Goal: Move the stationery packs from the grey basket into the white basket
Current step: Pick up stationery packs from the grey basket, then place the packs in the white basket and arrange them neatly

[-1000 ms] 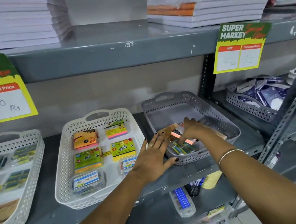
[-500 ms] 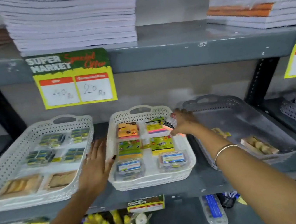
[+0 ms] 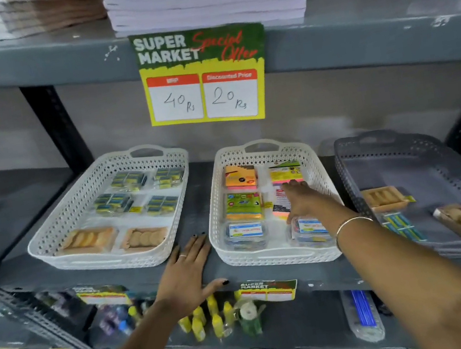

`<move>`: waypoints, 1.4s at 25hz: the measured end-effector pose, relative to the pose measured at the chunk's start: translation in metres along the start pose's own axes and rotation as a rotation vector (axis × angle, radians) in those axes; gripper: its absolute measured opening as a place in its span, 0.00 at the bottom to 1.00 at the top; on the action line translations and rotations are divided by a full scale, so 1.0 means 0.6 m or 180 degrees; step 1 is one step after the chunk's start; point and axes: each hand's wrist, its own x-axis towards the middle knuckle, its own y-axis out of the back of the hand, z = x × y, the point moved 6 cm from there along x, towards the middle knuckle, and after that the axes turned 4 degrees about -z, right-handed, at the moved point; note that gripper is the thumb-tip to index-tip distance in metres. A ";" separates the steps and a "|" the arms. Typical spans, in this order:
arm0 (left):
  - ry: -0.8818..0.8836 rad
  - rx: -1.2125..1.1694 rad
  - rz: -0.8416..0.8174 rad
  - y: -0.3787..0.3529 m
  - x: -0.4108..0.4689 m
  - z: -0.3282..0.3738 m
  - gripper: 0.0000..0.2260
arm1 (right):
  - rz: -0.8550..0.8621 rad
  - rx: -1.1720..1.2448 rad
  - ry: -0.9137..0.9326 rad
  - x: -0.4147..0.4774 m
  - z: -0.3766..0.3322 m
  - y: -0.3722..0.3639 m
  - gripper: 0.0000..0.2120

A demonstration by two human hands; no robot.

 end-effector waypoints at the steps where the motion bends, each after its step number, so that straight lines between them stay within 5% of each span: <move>1: 0.0003 0.0022 0.0009 -0.002 0.000 0.000 0.47 | -0.0006 -0.0027 0.0011 0.000 -0.001 0.001 0.50; 10: 0.0023 -0.0105 0.0105 -0.005 -0.003 -0.002 0.47 | -0.0109 0.0244 0.0145 -0.002 0.003 0.002 0.47; 13: -0.0006 -0.0718 0.0225 0.008 -0.008 -0.002 0.40 | -0.0002 0.0516 0.0203 -0.011 0.005 0.012 0.46; 17: 0.0520 -0.2432 0.1333 0.063 -0.007 -0.009 0.22 | 0.1159 0.1043 0.0132 -0.037 0.051 0.089 0.30; 20: 0.0075 -0.2001 0.1778 0.140 0.039 0.072 0.18 | 0.1919 0.1065 -0.0217 -0.073 0.126 0.136 0.18; 23: -0.0755 -0.1441 0.1354 0.179 0.103 0.218 0.25 | 0.2029 0.1121 -0.0746 -0.099 0.216 0.133 0.15; 27: -0.1516 -0.0455 0.0265 0.127 0.168 0.383 0.33 | 0.1379 0.0894 -0.0906 -0.102 0.290 0.073 0.17; 35: -0.1790 -0.0072 -0.0356 0.061 0.211 0.451 0.32 | 0.0562 0.0370 -0.0434 -0.091 0.329 0.001 0.25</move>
